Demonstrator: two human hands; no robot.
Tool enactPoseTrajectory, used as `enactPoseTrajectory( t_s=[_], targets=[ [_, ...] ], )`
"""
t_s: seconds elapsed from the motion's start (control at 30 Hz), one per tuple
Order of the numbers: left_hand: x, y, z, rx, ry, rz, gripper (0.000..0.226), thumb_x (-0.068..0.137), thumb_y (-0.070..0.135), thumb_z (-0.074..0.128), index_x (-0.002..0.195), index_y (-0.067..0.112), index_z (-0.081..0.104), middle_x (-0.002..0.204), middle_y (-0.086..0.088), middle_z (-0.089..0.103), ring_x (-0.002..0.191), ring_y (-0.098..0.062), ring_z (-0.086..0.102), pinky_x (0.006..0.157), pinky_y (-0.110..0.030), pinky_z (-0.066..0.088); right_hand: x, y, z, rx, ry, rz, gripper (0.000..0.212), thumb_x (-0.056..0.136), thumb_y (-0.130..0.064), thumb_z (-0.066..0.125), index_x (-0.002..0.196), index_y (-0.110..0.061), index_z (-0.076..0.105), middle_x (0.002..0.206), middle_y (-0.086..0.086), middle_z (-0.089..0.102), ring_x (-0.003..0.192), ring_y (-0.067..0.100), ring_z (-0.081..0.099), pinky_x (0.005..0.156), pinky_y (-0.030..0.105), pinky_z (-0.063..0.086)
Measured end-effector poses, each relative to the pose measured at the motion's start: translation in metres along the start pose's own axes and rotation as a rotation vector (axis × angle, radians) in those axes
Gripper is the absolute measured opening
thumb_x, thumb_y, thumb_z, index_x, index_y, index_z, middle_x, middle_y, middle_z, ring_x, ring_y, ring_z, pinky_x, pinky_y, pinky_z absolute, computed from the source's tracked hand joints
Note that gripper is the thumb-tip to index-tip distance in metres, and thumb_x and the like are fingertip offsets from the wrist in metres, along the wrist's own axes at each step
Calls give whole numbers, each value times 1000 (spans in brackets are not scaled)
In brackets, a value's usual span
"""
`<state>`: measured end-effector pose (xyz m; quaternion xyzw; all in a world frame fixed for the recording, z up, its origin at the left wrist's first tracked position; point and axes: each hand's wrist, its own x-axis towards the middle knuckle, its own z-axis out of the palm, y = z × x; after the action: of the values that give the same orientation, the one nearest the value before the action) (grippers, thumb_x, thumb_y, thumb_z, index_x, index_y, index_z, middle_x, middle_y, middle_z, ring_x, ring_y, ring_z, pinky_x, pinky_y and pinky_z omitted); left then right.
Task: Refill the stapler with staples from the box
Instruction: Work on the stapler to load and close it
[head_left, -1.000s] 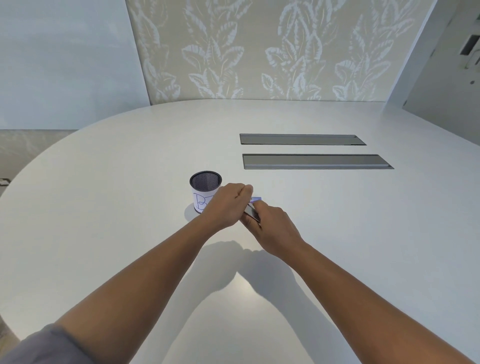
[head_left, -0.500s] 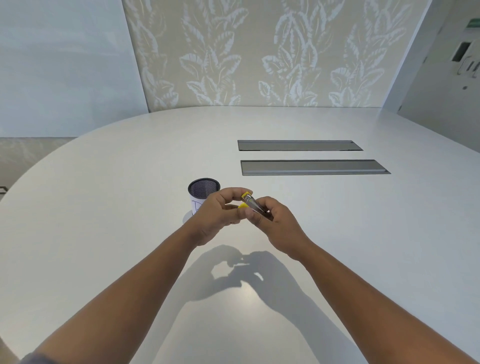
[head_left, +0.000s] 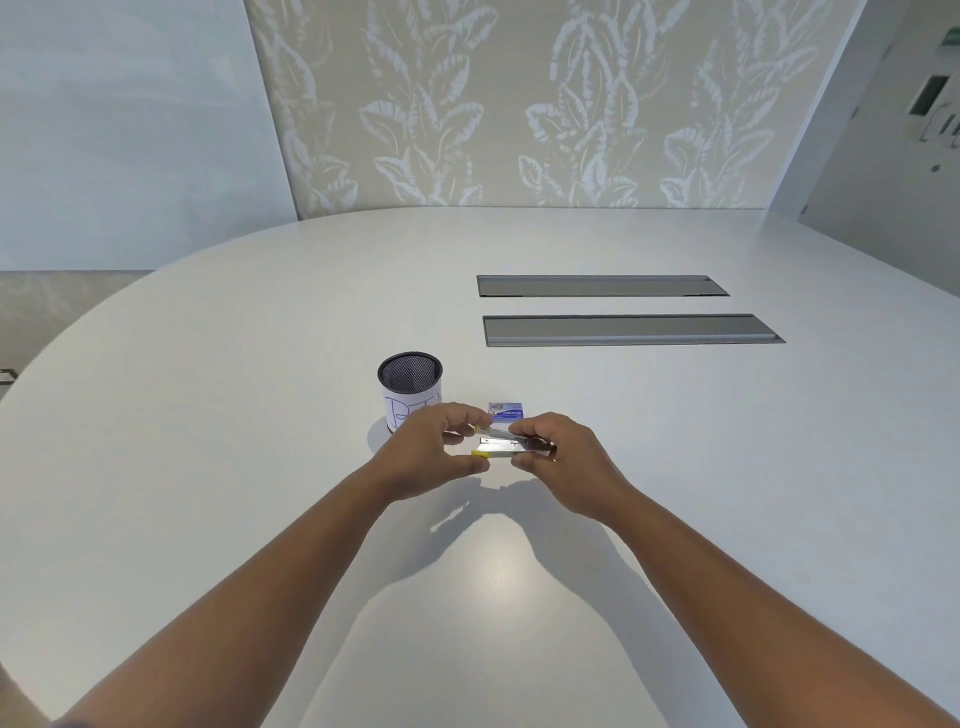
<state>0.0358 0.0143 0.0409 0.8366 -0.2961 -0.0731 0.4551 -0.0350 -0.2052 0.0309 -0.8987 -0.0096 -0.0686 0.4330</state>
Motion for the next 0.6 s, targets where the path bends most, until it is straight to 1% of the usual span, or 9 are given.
enactPoseTrajectory(
  t_s=[0.13,0.2,0.27,0.3,0.33,0.4,0.5,0.53,0.6],
  targets=[
    [2,-10,5,41,-9,-46,54,74,23,90,122,34,69,118,16,69,107,3,61,95,-13,49,-1,11,4,-58,-3,-22,35,94,-11,70,127,-21,68,111,-14,65,106,9,62,93,19,44],
    [2,-16,7,48,-12,-68,53,74,24,90,122,34,69,119,16,68,105,6,59,90,-6,46,-1,16,7,-95,0,-33,33,95,-11,67,126,-22,70,102,-24,63,102,6,59,90,13,41],
    [2,-22,9,47,-20,-95,52,74,24,90,121,34,70,118,15,68,108,2,59,88,-6,43,-1,19,9,-115,2,-34,31,95,-13,66,123,-25,72,93,-29,61,97,2,56,86,11,38],
    [2,-25,11,47,-23,-105,51,74,24,89,120,34,70,116,15,68,110,0,59,89,-7,43,-1,19,10,-119,1,-41,28,94,-13,66,117,-27,73,87,-25,64,94,2,56,84,14,41],
    [2,-28,13,48,-25,-114,50,74,24,89,119,35,71,112,16,68,110,-1,60,90,-8,43,-1,20,12,-117,1,-56,24,93,-14,65,112,-27,72,84,-16,67,92,6,56,83,18,44],
    [1,-32,16,55,-27,-135,48,73,25,89,116,37,71,107,19,66,107,0,61,85,-8,44,-2,22,14,-110,2,-77,23,91,-14,64,111,-26,63,99,-3,68,95,13,56,85,30,49],
    [0,-38,19,74,-38,-146,45,72,29,87,112,40,70,102,16,70,97,-1,63,78,-17,50,-1,27,16,-130,-19,-57,13,91,-15,62,104,-14,67,96,8,72,92,21,59,90,44,51],
    [0,-39,19,74,-39,-147,44,71,30,87,110,41,69,99,16,71,93,-2,64,75,-17,52,-1,30,18,-137,-25,-52,12,92,-15,62,102,-12,68,95,9,72,91,24,60,90,46,52],
    [-1,-39,20,68,-36,-156,44,70,30,87,107,42,68,94,19,70,83,4,63,66,-15,50,0,33,19,-127,-20,-47,13,92,-14,62,103,-13,69,93,7,73,89,21,61,88,45,53]
  ],
)
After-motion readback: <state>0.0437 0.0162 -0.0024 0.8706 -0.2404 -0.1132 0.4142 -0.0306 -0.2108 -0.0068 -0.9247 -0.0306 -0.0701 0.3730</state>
